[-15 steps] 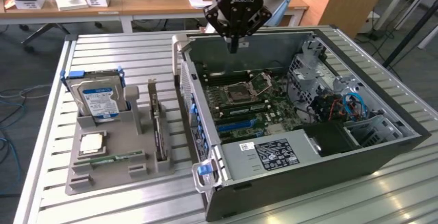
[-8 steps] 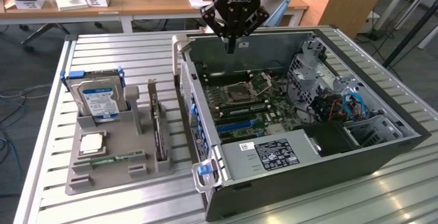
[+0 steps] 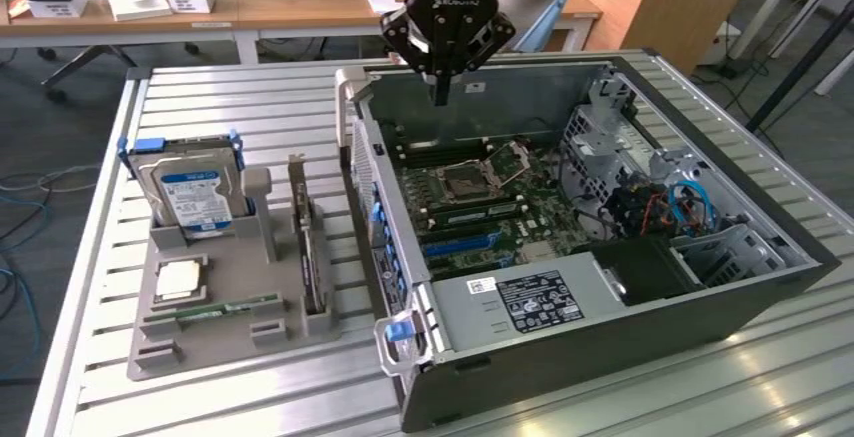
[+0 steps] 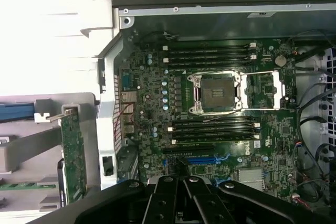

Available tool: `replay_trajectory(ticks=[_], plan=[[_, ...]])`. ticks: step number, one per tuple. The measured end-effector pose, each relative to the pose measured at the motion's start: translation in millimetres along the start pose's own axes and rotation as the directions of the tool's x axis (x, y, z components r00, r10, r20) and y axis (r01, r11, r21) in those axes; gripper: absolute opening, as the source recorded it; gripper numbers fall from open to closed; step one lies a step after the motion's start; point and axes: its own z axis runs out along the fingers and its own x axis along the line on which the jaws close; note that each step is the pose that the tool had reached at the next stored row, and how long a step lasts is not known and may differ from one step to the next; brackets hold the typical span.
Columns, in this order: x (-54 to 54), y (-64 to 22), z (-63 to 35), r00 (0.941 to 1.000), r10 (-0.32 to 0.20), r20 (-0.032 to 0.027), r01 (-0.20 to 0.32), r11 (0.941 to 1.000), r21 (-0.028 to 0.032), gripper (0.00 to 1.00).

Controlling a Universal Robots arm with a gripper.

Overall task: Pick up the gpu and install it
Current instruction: 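Reach for the gpu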

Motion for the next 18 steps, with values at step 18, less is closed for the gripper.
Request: replay_trajectory(ticks=[18], plan=[[31.7,-0.1,1.3,1.0,0.0,0.0,0.0,1.0,0.0,0.1]])
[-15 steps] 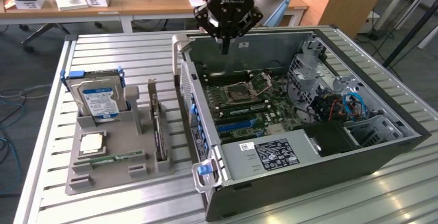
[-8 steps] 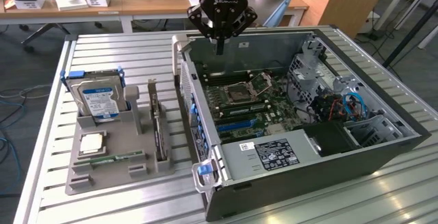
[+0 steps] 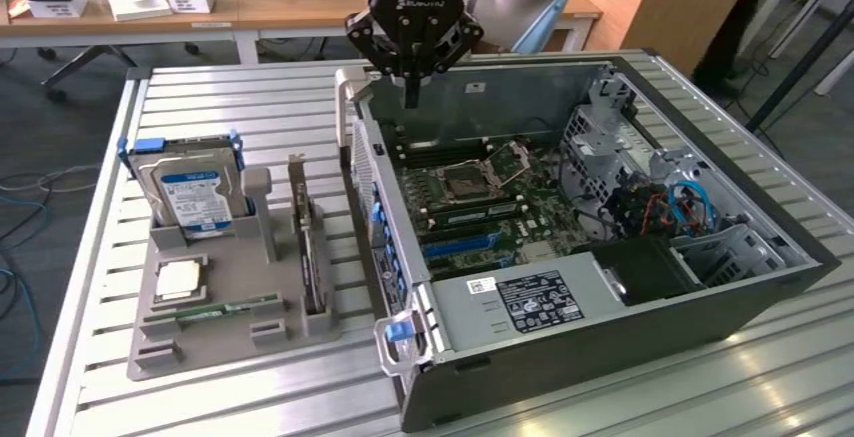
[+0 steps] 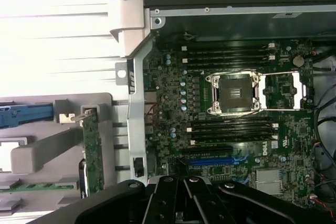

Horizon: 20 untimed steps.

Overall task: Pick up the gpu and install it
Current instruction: 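Reach for the gpu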

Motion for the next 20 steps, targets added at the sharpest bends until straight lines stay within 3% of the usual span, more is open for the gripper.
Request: replay_trajectory(ticks=[20], plan=[[50.9,0.3,1.6,1.0,0.0,0.0,0.0,1.0,0.0,0.1]])
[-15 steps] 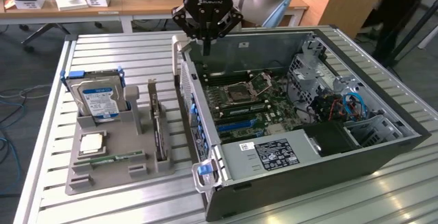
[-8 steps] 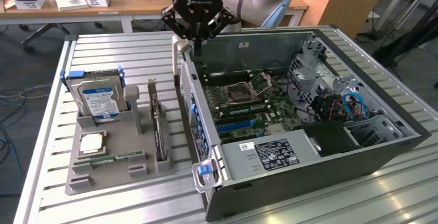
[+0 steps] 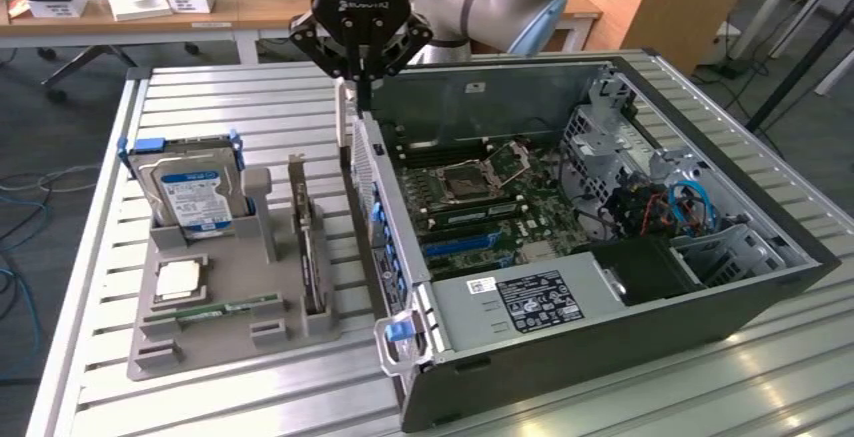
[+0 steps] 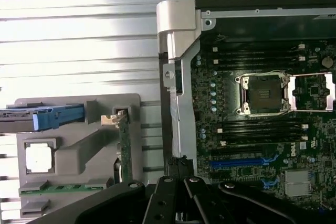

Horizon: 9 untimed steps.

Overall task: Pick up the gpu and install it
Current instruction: 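Reach for the gpu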

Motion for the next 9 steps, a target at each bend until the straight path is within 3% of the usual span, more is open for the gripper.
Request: replay_trajectory(ticks=[9], plan=[[24.8,-0.3,0.8,1.0,0.0,0.0,0.0,1.0,0.0,0.1]])
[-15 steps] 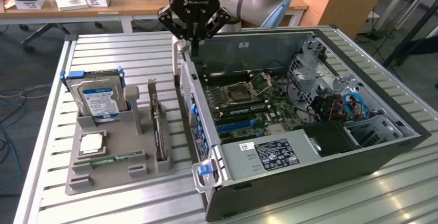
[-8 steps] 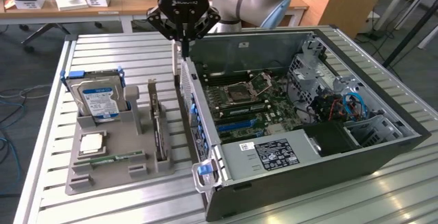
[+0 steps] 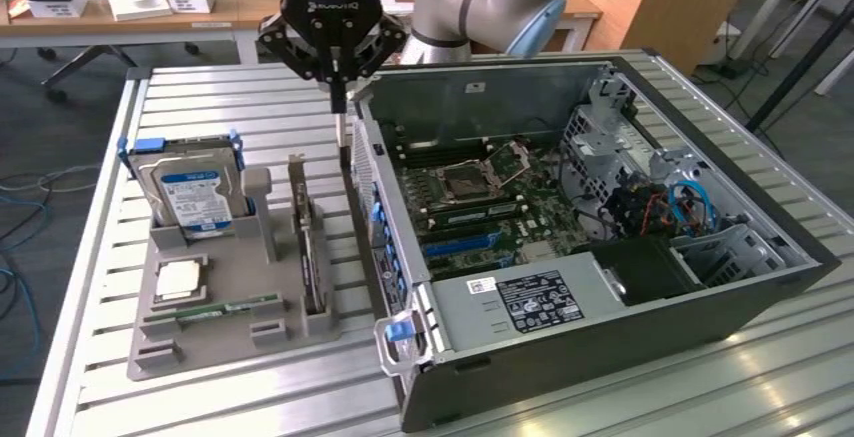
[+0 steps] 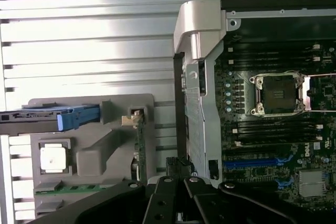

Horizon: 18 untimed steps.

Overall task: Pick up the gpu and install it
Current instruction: 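Reach for the gpu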

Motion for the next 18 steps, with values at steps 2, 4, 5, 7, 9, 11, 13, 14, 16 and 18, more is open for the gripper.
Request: replay_trajectory(ticks=[2,4,5,7,9,11,13,14,16,18], plan=[[5.2,-0.1,0.2,1.0,0.0,0.0,0.0,1.0,0.0,0.1],[10.2,-0.2,0.5,1.0,0.0,0.0,0.0,1.0,0.0,0.1],[12.7,-0.2,0.7,1.0,0.0,0.0,0.0,1.0,0.0,0.1],[17.8,-0.2,1.0,1.0,0.0,0.0,0.0,1.0,0.0,0.1],[22.7,-0.2,1.3,1.0,0.0,-0.0001,0.0,1.0,0.0,0.1],[27.1,-0.4,1.5,1.0,0.0,0.0,0.0,1.0,0.0,0.1],[30.7,-0.7,1.9,1.0,0.0,0.0,0.0,1.0,0.0,0.1],[32.2,-0.7,2.1,1.0,0.0,0.0,0.0,1.0,0.0,0.1],[35.2,-0.9,2.4,1.0,0.0,0.0001,0.0,1.0,0.0,0.1],[38.0,-1.1,2.6,1.0,0.0,0.0,0.0,1.0,0.0,0.1]])
